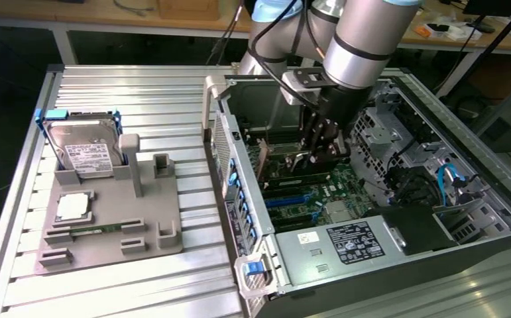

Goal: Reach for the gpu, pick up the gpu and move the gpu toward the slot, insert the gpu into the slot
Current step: 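Insert the gpu into the slot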

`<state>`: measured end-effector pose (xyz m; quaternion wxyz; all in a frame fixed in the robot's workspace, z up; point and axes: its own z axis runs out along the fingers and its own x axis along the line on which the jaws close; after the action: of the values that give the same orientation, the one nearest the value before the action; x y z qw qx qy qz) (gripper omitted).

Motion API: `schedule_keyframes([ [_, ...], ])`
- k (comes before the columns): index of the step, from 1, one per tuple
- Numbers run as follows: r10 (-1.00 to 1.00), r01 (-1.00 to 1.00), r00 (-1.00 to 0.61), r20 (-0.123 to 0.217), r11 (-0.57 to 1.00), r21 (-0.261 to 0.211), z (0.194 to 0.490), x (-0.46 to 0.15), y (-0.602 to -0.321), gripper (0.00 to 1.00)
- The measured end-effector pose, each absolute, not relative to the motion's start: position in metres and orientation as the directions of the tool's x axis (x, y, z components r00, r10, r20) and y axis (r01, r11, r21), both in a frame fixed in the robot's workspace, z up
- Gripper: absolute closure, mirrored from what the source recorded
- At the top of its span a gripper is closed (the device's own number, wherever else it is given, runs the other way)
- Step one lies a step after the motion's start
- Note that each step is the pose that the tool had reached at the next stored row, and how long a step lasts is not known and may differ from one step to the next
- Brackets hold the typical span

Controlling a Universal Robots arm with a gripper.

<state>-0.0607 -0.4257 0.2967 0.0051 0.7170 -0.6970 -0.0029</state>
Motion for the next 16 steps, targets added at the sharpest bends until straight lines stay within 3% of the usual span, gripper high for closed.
schedule_keyframes([
  [16,-1.000,-1.000,0.023,0.003,-0.022,0.010,0.287,-0.063,-0.439,0.73],
])
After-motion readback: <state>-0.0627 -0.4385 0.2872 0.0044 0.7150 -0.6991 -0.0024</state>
